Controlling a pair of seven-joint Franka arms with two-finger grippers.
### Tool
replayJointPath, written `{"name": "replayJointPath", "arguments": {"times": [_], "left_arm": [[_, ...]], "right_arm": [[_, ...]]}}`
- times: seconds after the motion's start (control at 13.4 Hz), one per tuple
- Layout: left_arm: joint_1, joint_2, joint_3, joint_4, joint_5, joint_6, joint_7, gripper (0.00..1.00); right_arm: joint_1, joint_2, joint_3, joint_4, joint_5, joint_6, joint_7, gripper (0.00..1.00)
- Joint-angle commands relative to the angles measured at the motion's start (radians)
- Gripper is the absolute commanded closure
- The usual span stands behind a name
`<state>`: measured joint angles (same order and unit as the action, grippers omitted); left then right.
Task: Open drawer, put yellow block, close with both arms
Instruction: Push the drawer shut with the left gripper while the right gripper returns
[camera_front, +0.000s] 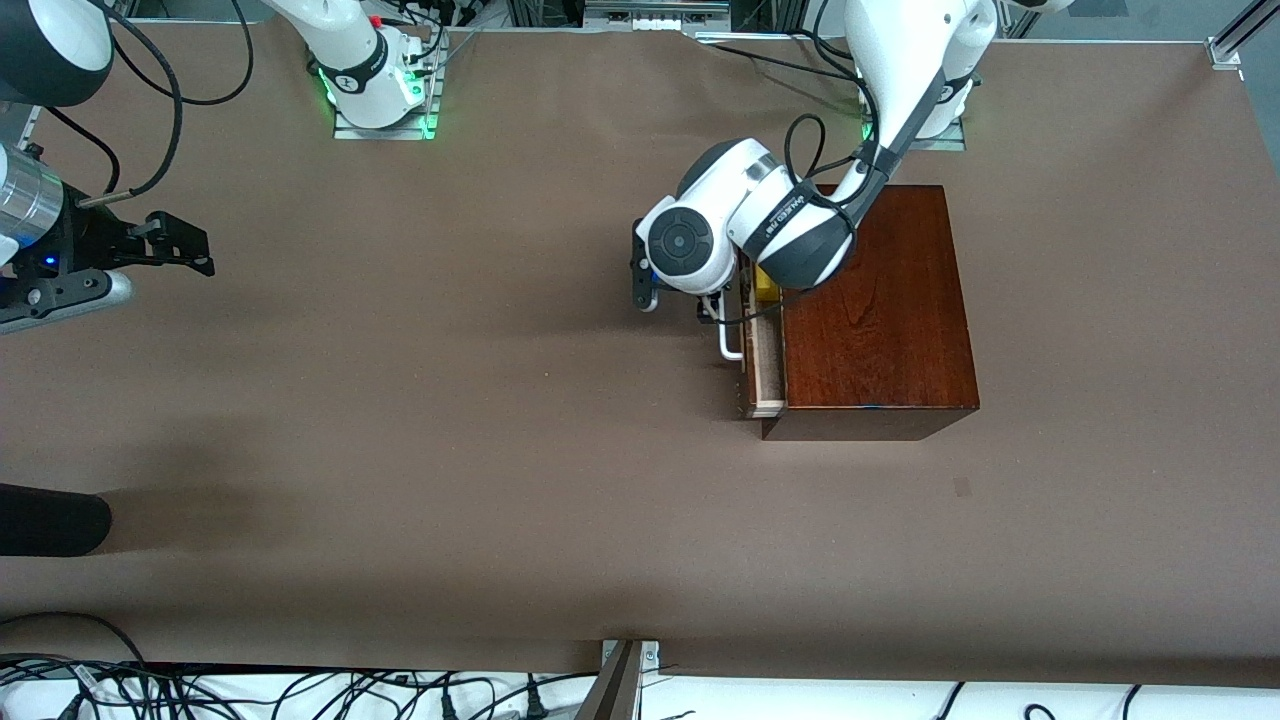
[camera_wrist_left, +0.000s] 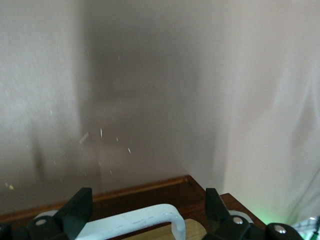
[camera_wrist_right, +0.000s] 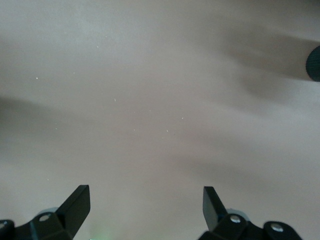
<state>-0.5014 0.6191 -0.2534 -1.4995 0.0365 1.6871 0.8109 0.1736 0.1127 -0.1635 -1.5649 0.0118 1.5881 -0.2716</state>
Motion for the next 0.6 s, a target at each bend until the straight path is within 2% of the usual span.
{"name": "replayJointPath", "arguments": {"times": [0.0,0.52], "left_arm": [[0.032,-0.01,0.026,-0.03,0.057,-0.043,-0.013,0.0],[0.035,-0.01,0.039,-0.027,0.056,-0.05,-0.019,0.0]], "right_arm": [[-0.116,-0.099,0.12,-0.114,-0.027,0.03,0.019,0.0],[-0.166,-0.108,0.19,-0.126,-0.041,0.044,0.078,0.0]]}}
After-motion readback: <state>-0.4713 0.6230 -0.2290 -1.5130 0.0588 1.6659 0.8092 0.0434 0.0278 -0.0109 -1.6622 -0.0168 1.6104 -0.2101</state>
